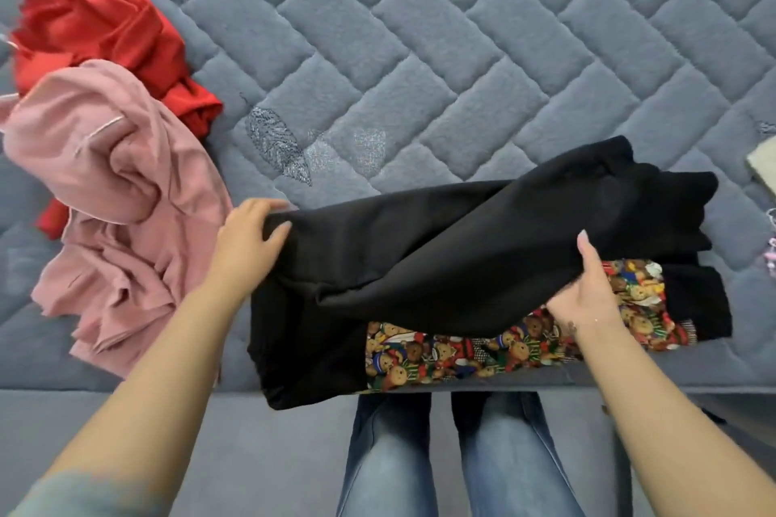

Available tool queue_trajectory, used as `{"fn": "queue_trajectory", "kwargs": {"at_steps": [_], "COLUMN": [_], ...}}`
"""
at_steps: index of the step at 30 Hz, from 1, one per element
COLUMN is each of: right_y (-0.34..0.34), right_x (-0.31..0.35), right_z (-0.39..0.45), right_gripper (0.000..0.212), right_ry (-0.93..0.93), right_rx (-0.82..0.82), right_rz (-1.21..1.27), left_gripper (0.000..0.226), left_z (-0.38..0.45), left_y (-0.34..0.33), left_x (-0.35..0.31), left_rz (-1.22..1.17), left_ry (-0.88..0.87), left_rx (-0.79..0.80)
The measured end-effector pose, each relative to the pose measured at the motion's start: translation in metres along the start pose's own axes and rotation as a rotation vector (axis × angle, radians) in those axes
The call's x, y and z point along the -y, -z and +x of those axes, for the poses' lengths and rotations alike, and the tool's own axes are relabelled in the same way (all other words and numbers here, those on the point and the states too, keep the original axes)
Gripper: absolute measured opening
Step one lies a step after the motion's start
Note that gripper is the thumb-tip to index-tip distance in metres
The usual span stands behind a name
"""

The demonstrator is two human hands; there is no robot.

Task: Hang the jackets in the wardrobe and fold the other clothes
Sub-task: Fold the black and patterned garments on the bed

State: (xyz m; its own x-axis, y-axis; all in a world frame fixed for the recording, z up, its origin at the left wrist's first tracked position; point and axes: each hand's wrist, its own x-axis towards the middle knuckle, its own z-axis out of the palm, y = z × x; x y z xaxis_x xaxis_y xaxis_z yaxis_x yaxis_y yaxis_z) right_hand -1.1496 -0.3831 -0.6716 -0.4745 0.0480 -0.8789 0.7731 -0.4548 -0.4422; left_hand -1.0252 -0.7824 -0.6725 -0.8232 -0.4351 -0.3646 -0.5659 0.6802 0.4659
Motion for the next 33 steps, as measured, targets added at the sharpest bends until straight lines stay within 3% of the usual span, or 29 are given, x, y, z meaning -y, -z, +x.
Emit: {"fn": "queue_trajectory", "kwargs": {"at_steps": [3, 5, 7, 11, 16, 18, 20, 22, 24, 27, 30, 33], "right_y": [-0.019, -0.021, -0.016, 0.004, 0.016, 0.013, 0.007, 0.004, 0.005, 0.010, 0.023, 0.044], "right_x": [-0.002, -0.006, -0.012, -0.025, -0.018, -0.007, 0.006, 0.014, 0.020, 0.024, 0.017, 0.004], "right_z": [0.013, 0.019, 0.020, 0.012, 0.008, 0.010, 0.015, 0.024, 0.029, 0.025, 0.011, 0.009], "right_gripper": [0.047, 0.048, 0.037, 0.022, 0.036, 0.035, 0.035, 0.045, 0.052, 0.046, 0.030, 0.035], "right_ry": [-0.004, 0.017, 0.003, -0.029, 0.085, 0.076, 0.066, 0.105, 0.217, 0.385, 0.443, 0.374], "right_rx": [-0.083, -0.137, -0.147, -0.192, -0.195, -0.178, -0.185, -0.227, -0.285, -0.305, -0.295, -0.337], "right_rz": [-0.118, -0.165, -0.188, -0.154, -0.045, -0.023, -0.024, -0.070, -0.133, -0.211, -0.217, -0.267], "left_gripper": [0.048, 0.032, 0.028, 0.028, 0.038, 0.052, 0.071, 0.079, 0.061, 0.017, 0.006, 0.008], "left_z": [0.017, 0.027, 0.036, 0.039, -0.027, -0.062, -0.088, -0.098, -0.096, -0.092, -0.096, -0.111], "left_y": [-0.012, -0.013, -0.002, 0.015, -0.015, -0.040, -0.064, -0.079, -0.085, -0.088, -0.082, -0.085], "left_x": [0.020, 0.025, 0.026, 0.023, -0.026, -0.044, -0.061, -0.076, -0.089, -0.099, -0.094, -0.090], "left_rz": [0.101, 0.176, 0.212, 0.150, -0.324, -0.616, -0.940, -1.244, -1.439, -1.327, -1.247, -1.206], "left_ry": [0.171, 0.124, 0.068, 0.120, 0.344, 0.598, 0.928, 1.069, 1.062, 0.987, 0.936, 0.954], "left_rx": [0.243, 0.327, 0.287, -0.018, -0.332, -0.377, -0.197, 0.020, 0.088, -0.046, -0.188, -0.145]}}
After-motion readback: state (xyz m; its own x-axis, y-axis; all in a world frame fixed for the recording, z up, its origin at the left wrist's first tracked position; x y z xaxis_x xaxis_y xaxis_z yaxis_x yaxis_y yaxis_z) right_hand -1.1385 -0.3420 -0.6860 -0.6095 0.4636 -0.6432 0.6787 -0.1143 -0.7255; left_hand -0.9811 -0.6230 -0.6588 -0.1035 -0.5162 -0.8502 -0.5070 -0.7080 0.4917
